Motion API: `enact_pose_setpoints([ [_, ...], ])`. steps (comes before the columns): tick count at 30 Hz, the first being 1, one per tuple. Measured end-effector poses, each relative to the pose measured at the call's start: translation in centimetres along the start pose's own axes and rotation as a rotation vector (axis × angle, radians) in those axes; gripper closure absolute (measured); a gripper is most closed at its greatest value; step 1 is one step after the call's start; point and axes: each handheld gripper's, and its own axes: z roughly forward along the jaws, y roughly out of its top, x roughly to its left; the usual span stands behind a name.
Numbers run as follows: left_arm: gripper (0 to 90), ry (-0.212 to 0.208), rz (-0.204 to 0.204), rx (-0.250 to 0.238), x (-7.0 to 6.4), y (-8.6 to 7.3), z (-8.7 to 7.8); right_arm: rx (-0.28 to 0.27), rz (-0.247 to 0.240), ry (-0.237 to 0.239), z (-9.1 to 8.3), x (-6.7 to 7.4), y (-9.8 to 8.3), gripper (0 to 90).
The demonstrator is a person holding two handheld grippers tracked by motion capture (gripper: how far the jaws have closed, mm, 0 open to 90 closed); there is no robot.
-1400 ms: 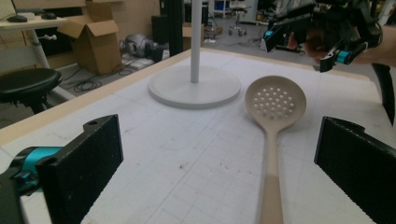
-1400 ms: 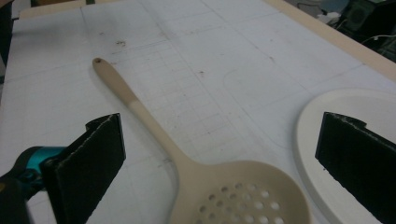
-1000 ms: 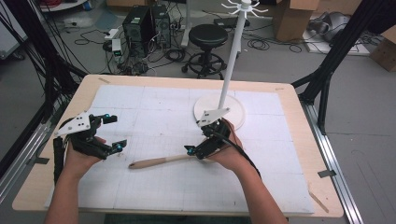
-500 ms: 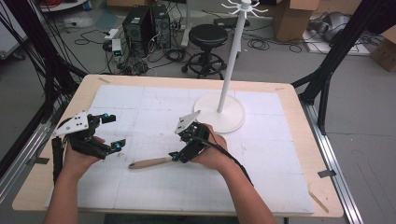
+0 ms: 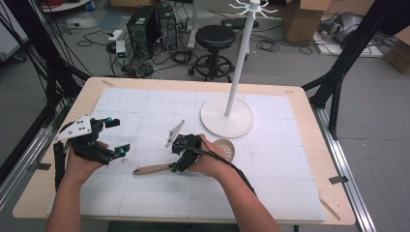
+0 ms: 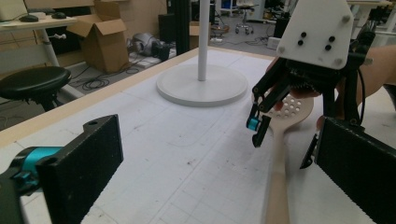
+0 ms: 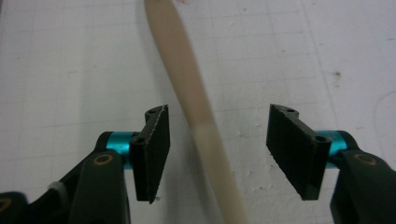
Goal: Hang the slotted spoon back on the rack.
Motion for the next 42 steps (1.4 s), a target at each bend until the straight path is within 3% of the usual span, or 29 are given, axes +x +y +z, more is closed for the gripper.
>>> enact_pose_setpoints([
  [16, 1.7, -0.021, -0.007, 0.001, 0.0, -0.1, 0.2, 0.136, -0.038, 0.010, 2.5, 0.3, 0.3, 47.3],
  [25, 1.7, -0.028, 0.001, 0.013, -0.1, -0.1, 0.5, 0.126, -0.004, 0.049, 2.3, -0.1, 0.1, 66.3],
  [31, 1.7, -0.027, 0.000, 0.013, -0.1, -0.2, 0.5, 0.135, -0.008, 0.044, 2.3, 0.1, 0.1, 68.4],
  [34, 1.7, -0.028, 0.000, 0.013, -0.1, -0.2, 0.4, 0.142, -0.020, 0.044, 2.2, 0.1, 0.2, 74.6],
  [37, 1.7, -0.028, -0.003, 0.010, -0.1, -0.2, 0.4, 0.139, 0.021, 0.051, 2.2, 0.0, 0.1, 75.5],
  [40, 1.7, -0.025, -0.003, 0.007, 0.0, -0.2, 0.3, 0.143, 0.031, 0.041, 1.8, -0.1, 0.0, 75.6],
  [42, 1.7, -0.022, -0.004, 0.006, 0.1, -0.2, 0.2, 0.119, 0.053, 0.039, 1.2, -0.4, -0.2, 75.6],
])
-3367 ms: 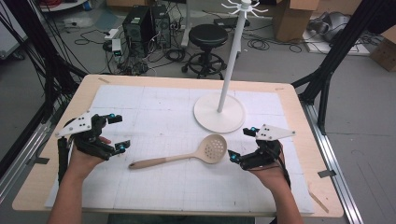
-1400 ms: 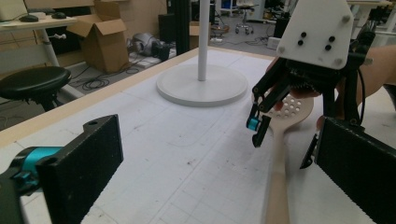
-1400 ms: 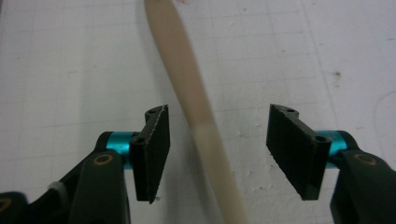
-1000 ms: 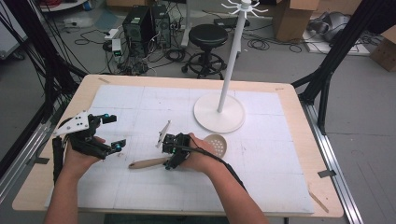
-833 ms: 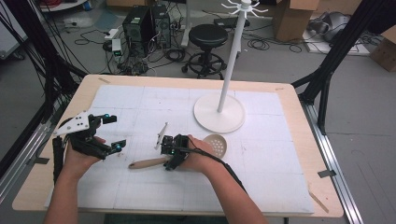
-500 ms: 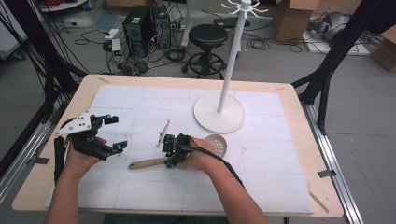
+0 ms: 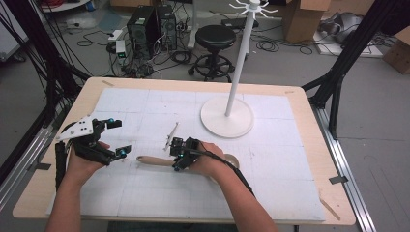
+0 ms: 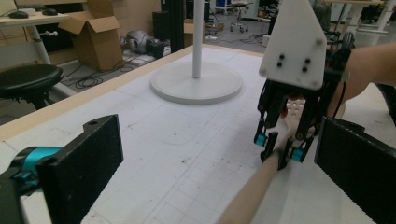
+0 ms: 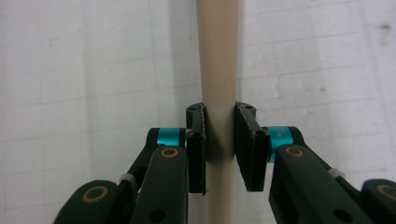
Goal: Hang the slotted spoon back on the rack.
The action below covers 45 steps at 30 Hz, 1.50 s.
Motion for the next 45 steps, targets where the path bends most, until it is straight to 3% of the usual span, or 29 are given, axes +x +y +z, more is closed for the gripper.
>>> enact_pose_setpoints([
  [5, 1.7, 0.004, -0.005, -0.005, 0.1, 0.0, -0.2, -0.113, 0.029, -0.015, -3.1, -0.4, -0.8, 75.6],
  [13, 1.7, 0.008, -0.007, -0.013, 0.1, 0.0, -0.3, -0.310, 0.090, -0.083, -8.7, -0.4, -3.4, 75.7],
  [20, 1.7, 0.006, -0.007, -0.005, 0.0, -0.1, -0.2, -0.466, 0.159, -0.119, -12.4, -0.6, -5.9, 75.6],
  [24, 1.7, 0.007, -0.005, -0.006, 0.1, -0.1, -0.3, -0.534, 0.174, -0.135, -14.1, -0.7, -6.9, 75.7],
  [38, 1.7, 0.008, -0.008, -0.008, 0.0, -0.1, -0.3, -0.690, 0.195, -0.203, -18.9, -0.8, -9.0, 75.7],
  [45, 1.7, 0.008, -0.008, -0.007, 0.0, -0.1, -0.3, -0.720, 0.203, -0.236, -21.1, -0.8, -9.6, 75.6],
])
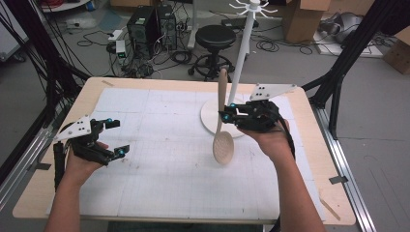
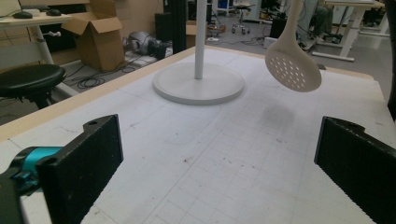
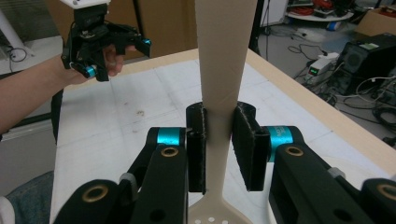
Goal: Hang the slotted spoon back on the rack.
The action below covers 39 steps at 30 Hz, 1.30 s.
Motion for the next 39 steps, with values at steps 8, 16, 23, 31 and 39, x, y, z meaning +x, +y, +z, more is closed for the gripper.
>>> enact_pose_setpoints([
  [8, 1.7, -0.001, 0.002, -0.003, 0.0, 0.0, -0.1, -0.023, 0.009, -0.040, -2.4, -1.1, 1.0, 75.6],
  [16, 1.7, -0.010, 0.001, -0.002, 0.0, 0.0, 0.0, -0.024, 0.017, -0.071, -4.3, -2.5, 2.1, 75.6],
  [23, 1.7, -0.013, -0.005, -0.008, 0.0, 0.0, 0.0, -0.017, 0.031, -0.109, -5.8, -4.3, 3.3, 75.6],
  [31, 1.7, -0.015, -0.007, -0.009, 0.1, 0.0, 0.0, 0.003, 0.048, -0.154, -7.7, -6.6, 4.5, 75.5],
  [39, 1.7, -0.016, -0.004, 0.006, 0.0, -0.1, 0.2, 0.037, 0.078, -0.223, -8.4, -8.7, 5.2, 75.5],
])
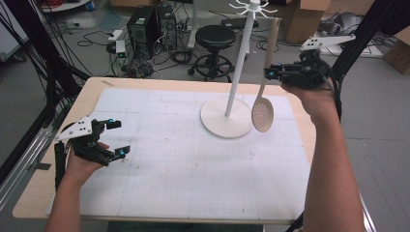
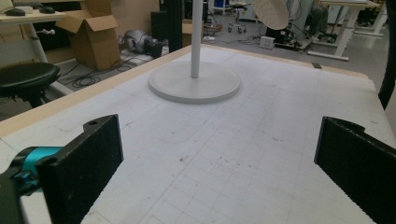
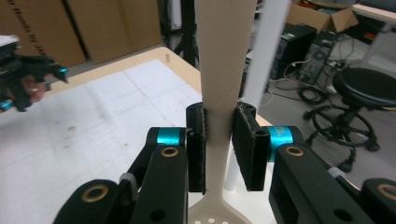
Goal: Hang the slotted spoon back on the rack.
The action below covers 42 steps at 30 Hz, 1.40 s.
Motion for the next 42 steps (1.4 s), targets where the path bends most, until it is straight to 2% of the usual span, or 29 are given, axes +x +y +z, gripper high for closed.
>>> enact_pose_setpoints([
  [6, 1.7, 0.000, -0.002, -0.005, 0.1, 0.0, -0.1, 0.039, 0.039, -0.046, 0.6, -1.5, -0.1, 75.5],
  [9, 1.7, -0.003, -0.007, -0.008, 0.1, -0.1, -0.1, 0.055, 0.055, -0.055, 0.7, -1.7, 0.0, 75.5],
  [14, 1.7, -0.004, -0.004, -0.011, 0.1, -0.1, -0.1, 0.066, 0.045, -0.065, 1.1, -1.7, 0.6, 75.5],
  [21, 1.7, -0.005, -0.008, -0.009, 0.1, -0.1, -0.2, 0.072, 0.066, -0.062, 1.7, -1.9, 0.9, 75.5],
  [24, 1.7, -0.003, -0.011, -0.014, 0.2, -0.1, -0.2, 0.077, 0.061, -0.063, 1.8, -2.0, 1.0, 75.5],
  [31, 1.7, -0.003, -0.008, -0.019, 0.2, -0.1, -0.3, 0.055, 0.083, -0.070, 1.3, -2.4, 1.1, 75.5],
  [42, 1.7, -0.002, -0.009, -0.017, 0.1, -0.1, -0.3, 0.077, 0.075, -0.053, 2.5, -2.7, 1.4, 75.5],
])
